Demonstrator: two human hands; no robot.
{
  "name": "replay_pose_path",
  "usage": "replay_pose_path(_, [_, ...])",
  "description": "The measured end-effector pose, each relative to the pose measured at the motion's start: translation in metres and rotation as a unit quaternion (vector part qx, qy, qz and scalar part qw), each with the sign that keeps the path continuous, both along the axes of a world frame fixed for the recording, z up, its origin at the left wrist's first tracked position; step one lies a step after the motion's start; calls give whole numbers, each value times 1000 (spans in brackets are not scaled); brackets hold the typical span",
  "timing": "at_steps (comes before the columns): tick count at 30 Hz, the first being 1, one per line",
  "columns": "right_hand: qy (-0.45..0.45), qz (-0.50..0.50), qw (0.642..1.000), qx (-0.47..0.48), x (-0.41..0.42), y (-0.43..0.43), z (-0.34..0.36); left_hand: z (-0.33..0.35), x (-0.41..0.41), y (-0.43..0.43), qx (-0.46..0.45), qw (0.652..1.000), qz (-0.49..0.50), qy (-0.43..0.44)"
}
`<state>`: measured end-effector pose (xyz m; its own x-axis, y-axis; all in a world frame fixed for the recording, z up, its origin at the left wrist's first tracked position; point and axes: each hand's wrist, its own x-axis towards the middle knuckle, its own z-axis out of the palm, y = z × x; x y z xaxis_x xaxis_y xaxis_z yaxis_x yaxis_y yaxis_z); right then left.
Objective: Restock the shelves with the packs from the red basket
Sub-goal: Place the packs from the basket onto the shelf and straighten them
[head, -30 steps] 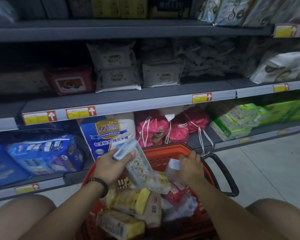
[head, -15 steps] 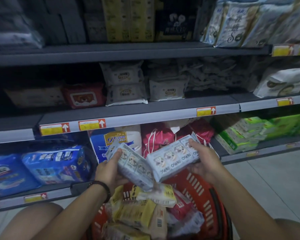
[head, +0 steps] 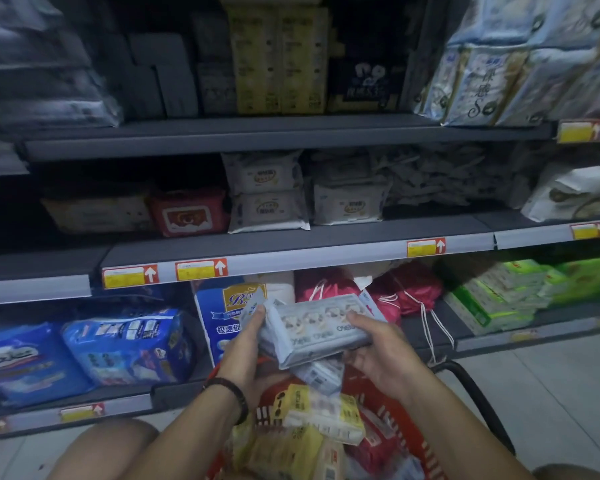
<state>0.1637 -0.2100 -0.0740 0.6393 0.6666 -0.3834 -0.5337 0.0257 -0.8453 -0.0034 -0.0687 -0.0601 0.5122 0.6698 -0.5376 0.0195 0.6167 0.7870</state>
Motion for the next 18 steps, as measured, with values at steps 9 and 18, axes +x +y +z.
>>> replay_pose_path(9, [-120,-17,992,-31,10,0,27,3,5,-15,35,991,-122,34])
replay_pose_path(18, [-334,78,933,-112,-20,5,29,7,2,-36,111,985,-134,7])
